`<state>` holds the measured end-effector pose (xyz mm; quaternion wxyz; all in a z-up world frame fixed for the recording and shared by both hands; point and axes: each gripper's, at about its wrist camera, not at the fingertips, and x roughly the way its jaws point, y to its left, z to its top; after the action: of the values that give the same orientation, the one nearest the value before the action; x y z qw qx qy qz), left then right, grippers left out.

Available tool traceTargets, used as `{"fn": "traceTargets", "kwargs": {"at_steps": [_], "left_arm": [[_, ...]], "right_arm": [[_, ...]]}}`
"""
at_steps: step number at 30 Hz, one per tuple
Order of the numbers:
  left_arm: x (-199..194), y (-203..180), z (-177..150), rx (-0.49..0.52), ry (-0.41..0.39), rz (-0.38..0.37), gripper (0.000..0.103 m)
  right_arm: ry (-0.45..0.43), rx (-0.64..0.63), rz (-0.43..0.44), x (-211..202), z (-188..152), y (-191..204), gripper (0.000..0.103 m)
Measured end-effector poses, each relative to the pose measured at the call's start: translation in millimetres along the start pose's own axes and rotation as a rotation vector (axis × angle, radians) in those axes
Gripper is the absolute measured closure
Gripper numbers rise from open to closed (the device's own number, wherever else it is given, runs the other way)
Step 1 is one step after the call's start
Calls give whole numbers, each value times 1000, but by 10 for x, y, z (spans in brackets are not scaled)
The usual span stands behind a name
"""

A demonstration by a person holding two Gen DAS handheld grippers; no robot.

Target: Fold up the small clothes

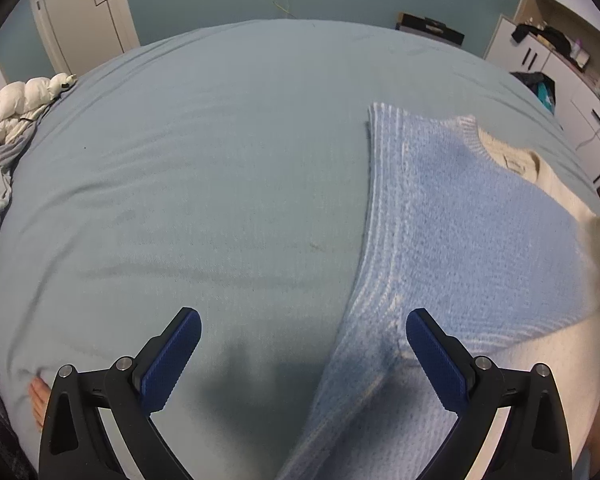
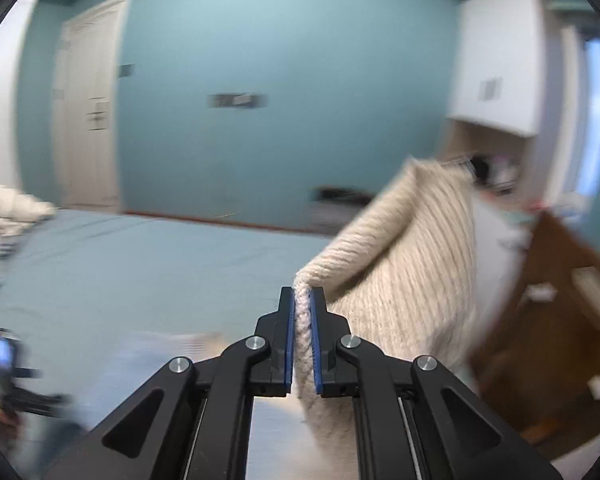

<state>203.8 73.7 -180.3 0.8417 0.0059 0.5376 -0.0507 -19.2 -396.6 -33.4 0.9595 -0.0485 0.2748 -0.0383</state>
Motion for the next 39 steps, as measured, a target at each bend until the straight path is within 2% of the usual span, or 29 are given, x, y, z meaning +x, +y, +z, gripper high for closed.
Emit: {"fn": "traceTargets", "kwargs": {"at_steps": [2,3,4,5,6,7,9,11,12,13,15,16,19,21,23,25,28,31,34,35,37,38,39], "left_arm": [[-12,10,5,-15,-16,-10,0],[-19,18,0,-21,-20,-16,0],[-19,31,-6,-28,-17,-21,0],[-15,40,-9,-34,-11,-26,0],[-14,52,-15,-41,-7,-33,0],[-15,60,-17,-44,-8,-44,0],[-18,60,-25,-37,-13,-54,0],[-37,34,-21,-13,-21,-54,0],[-51,7,-12,1,-24,-54,0],[-87,-24,1,14,-27,-60,0],[-171,-104,61,36,-32,-100,0],[-216,-178,119,55,-30,-134,0],[-275,-513,336,144,6,-181,0],[-236,-753,484,185,53,-202,0],[-151,-993,613,182,69,-223,0],[14,-1235,714,165,94,-238,0],[348,-1590,757,176,139,-240,0],[660,-1794,762,188,159,-173,0],[925,-1837,704,172,201,-155,2],[985,-1839,687,167,212,-150,4],[1016,-1825,669,166,202,-130,36],[992,-1819,674,167,190,-139,45],[952,-1819,683,174,184,-165,68]], "right_arm": [[49,84,213,205,-26,323,93],[81,163,393,312,-58,422,85],[126,208,505,400,-84,461,58],[182,250,592,467,-121,475,36],[208,279,620,483,-171,432,34],[203,273,605,466,-200,362,33],[167,208,521,349,-304,121,30],[147,144,355,382,-431,-211,14],[147,114,261,351,-532,-380,13],[165,62,144,350,-741,-619,12],[241,34,31,390,-1049,-954,12],[317,61,-29,432,-1347,-1216,13],[436,200,-55,480,-1918,-1616,13],[506,327,-47,540,-2265,-1716,13],[578,460,-15,608,-2576,-1838,13],[630,501,17,685,-2708,-1772,13],[643,423,0,746,-2749,-1635,13],[658,305,35,768,-2739,-1412,13],[602,164,2,725,-2626,-1179,13],[585,118,-15,732,-2585,-1113,13],[574,61,-46,794,-2543,-1024,17],[579,57,-51,828,-2534,-1002,23],[591,63,-60,832,-2544,-1018,25]]}}
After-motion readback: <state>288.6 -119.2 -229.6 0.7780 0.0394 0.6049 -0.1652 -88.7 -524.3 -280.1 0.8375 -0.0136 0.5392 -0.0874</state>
